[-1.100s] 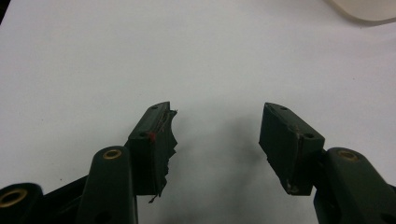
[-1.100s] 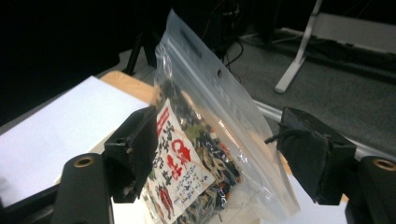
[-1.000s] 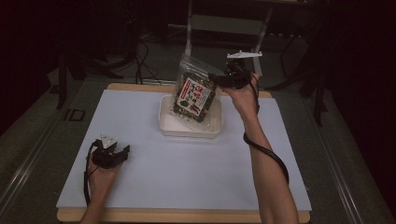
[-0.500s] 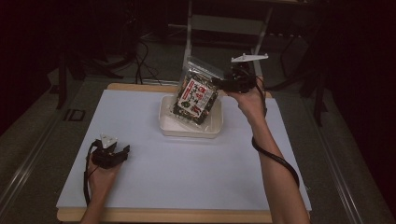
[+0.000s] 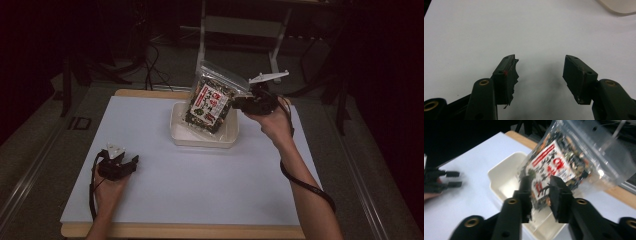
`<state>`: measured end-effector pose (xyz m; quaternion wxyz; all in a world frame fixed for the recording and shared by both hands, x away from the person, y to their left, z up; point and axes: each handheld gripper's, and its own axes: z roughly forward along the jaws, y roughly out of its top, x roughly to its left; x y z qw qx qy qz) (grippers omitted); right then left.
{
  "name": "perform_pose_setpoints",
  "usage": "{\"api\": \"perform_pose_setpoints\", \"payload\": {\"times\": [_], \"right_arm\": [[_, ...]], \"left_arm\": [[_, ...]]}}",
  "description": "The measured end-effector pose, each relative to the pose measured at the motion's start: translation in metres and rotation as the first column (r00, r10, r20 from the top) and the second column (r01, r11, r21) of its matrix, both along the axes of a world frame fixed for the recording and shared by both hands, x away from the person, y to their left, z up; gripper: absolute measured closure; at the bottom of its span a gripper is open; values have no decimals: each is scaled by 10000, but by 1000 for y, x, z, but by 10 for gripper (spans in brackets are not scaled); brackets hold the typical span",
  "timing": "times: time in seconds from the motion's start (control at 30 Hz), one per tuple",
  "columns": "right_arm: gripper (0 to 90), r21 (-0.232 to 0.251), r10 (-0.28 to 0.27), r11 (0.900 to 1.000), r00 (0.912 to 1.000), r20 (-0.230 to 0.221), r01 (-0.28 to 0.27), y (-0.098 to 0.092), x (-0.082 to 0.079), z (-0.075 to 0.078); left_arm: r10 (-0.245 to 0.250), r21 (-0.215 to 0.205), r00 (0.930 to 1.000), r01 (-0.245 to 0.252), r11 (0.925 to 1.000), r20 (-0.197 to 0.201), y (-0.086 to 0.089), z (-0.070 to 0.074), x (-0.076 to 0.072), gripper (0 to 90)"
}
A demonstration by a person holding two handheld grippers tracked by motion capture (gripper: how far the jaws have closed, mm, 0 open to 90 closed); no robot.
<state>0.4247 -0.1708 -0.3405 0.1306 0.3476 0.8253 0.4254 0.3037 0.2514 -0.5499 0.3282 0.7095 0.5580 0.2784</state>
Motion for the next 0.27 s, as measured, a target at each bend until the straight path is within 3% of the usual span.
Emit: {"api": "perform_pose_setpoints", "payload": {"times": [0.13, 0.27], "right_arm": [[797, -130, 238, 9996, 9995, -210, -241, -5, -11, -10], [830, -389, 207, 9990, 9983, -545, -229, -17, -18, -29]], "left_arm": [[271, 24, 9996, -270, 9996, -99, 1, 0, 1, 432], [707, 18, 9973, -707, 9975, -190, 2, -1, 2, 406]]}}
